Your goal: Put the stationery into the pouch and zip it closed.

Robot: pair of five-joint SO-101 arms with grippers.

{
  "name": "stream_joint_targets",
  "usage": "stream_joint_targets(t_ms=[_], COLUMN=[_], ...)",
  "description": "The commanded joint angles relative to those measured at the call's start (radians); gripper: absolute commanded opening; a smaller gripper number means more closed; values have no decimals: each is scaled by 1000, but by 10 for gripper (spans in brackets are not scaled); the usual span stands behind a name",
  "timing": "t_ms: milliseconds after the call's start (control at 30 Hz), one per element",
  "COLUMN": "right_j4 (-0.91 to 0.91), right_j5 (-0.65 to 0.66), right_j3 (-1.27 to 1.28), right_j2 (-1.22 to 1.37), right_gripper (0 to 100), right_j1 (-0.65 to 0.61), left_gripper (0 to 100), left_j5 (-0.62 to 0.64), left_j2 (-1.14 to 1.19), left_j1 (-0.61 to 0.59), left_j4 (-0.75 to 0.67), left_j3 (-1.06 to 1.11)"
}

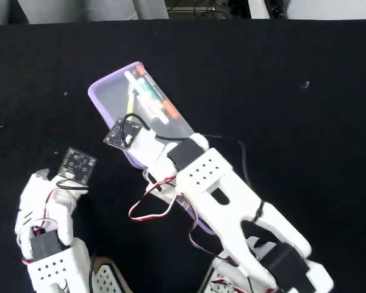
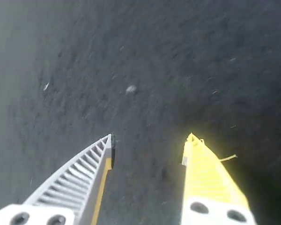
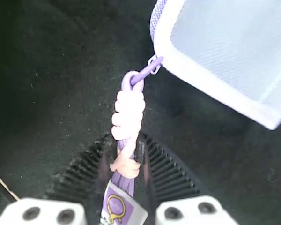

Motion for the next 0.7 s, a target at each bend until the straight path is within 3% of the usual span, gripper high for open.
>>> stream_joint_targets(t_ms=[0,167,333,467,667], right_j4=[35,78,86,84,84], right_j5=[9,9,29,29,29], right_j3=[-99,-159,-163,-165,-166], right_j2=[-53,-54,-61,-61,-61], right_gripper=[11,11,11,11,11], right_j1=[15,15,15,17,68], left_gripper=[246,246,267,363,338], left_j5=[2,5,124,68,-48], left_j2=[-8,-8,-8,-8,-8], left_j1=[81,142,159,226,335], left_j4=[-20,-71,-245,-258,-259], left_j3=[22,22,25,27,25])
